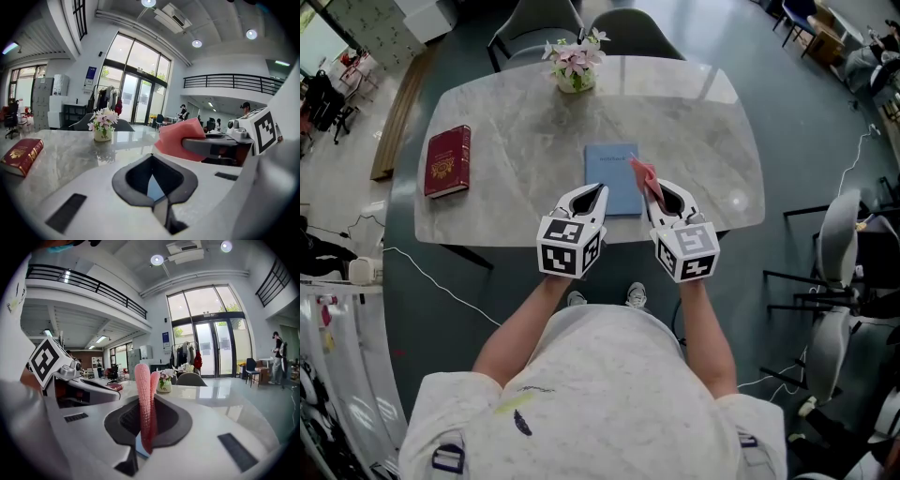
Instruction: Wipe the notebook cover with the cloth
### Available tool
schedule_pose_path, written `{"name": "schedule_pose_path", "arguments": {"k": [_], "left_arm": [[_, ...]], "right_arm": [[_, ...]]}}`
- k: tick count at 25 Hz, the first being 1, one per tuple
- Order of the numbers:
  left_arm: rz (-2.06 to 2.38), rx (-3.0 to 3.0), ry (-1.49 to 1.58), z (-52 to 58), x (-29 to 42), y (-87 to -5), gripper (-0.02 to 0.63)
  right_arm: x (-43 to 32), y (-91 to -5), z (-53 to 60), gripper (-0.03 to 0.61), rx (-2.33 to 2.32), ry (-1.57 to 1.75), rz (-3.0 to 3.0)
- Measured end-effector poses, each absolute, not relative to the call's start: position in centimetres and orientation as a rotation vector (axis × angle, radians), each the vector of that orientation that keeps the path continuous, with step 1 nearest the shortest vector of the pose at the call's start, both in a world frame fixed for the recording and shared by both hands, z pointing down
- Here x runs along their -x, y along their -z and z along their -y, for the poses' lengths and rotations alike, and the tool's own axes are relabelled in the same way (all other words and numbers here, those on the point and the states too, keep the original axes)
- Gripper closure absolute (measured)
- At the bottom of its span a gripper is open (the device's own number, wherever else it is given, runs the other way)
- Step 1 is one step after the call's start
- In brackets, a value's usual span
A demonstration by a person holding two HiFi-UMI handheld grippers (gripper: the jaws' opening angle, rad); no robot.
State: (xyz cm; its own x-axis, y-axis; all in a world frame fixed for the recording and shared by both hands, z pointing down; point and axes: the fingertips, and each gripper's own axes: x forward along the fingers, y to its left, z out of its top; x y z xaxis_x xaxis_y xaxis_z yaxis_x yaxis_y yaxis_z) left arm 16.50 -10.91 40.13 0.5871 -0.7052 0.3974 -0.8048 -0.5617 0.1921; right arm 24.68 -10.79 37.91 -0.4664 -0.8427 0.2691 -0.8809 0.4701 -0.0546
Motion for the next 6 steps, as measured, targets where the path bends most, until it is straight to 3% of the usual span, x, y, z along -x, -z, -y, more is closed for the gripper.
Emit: {"name": "schedule_pose_path", "arguments": {"k": [6], "left_arm": [[1.225,-2.458,-0.407,10.84,-17.08,-40.52,0.607]], "right_arm": [[-25.15,-38.04,10.89,0.563,-1.482,-0.277,2.518]]}}
